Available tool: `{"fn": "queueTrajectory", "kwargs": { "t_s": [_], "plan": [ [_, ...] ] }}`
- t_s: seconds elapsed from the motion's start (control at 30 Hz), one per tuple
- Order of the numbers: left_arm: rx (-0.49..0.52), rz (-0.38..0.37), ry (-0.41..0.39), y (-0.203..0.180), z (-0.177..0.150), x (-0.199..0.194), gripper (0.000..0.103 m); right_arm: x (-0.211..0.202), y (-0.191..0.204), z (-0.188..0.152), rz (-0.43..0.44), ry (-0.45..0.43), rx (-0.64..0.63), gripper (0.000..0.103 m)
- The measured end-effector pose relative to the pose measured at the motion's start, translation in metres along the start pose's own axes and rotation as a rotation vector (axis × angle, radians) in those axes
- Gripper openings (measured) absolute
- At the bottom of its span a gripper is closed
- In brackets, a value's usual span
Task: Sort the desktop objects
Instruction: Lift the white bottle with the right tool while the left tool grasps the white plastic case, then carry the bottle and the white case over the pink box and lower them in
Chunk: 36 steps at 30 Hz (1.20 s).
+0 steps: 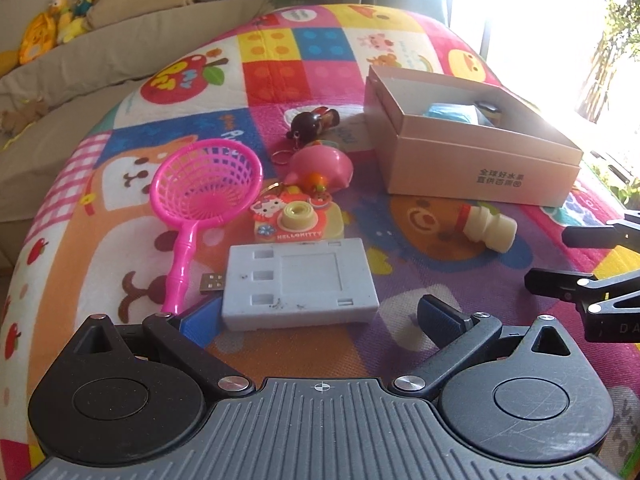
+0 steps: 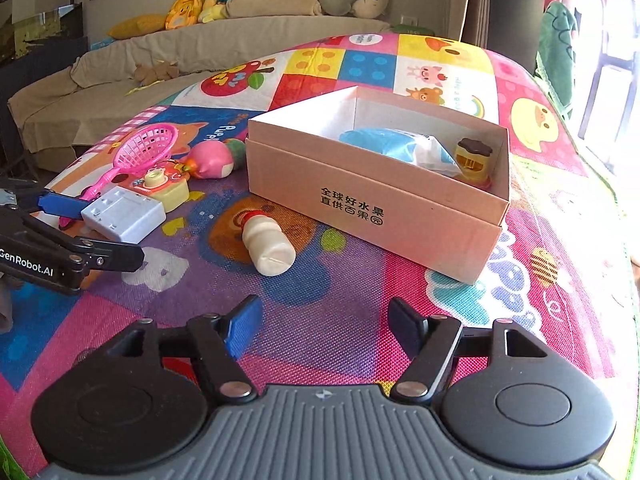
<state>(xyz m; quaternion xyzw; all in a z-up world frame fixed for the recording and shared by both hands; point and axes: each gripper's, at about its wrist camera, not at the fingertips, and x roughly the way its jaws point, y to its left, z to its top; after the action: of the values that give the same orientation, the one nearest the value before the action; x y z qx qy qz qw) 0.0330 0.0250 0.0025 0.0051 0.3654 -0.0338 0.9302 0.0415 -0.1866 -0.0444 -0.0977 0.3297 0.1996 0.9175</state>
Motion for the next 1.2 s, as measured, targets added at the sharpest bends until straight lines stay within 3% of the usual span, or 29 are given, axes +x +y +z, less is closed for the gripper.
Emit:
{"fn": "queueTrajectory", "kwargs": {
  "t_s": [0.27, 0.37, 0.5, 0.6, 0.7, 0.93, 1.07, 1.2],
  "plan": [
    [-0.019, 0.021, -0.005, 0.008, 0.004, 0.004, 0.103, 0.004, 0.007, 0.007, 0.011, -0.009, -0.009, 0.071],
    [-0.014, 0.011, -0.012, 0.008, 0.003, 0.002, 0.103, 0.011, 0.017, 0.015, 0.043, -0.011, -0.038, 0.054],
    [-0.009, 0.009, -0.020, 0.007, 0.004, 0.002, 0.103, 0.023, 0.030, 0.026, 0.051, -0.029, -0.090, 0.046],
    [-0.008, 0.032, -0.028, 0.007, 0.004, 0.001, 0.090, 0.033, 0.033, 0.034, 0.059, -0.009, -0.095, 0.034],
    [-0.004, 0.041, -0.029, 0.007, 0.004, 0.000, 0.088, 0.034, 0.033, 0.038, 0.062, 0.006, -0.096, 0.025],
    [0.069, 0.024, -0.060, -0.009, -0.002, -0.022, 0.088, 0.011, 0.024, 0.025, 0.071, 0.054, -0.099, 0.025],
    [0.103, -0.039, -0.130, -0.021, 0.002, -0.050, 0.088, -0.019, 0.007, 0.023, 0.082, 0.062, -0.061, 0.025],
    [0.138, -0.098, -0.252, -0.036, 0.022, -0.081, 0.088, -0.063, -0.015, 0.037, 0.066, -0.016, 0.006, 0.025]
  ]
}}
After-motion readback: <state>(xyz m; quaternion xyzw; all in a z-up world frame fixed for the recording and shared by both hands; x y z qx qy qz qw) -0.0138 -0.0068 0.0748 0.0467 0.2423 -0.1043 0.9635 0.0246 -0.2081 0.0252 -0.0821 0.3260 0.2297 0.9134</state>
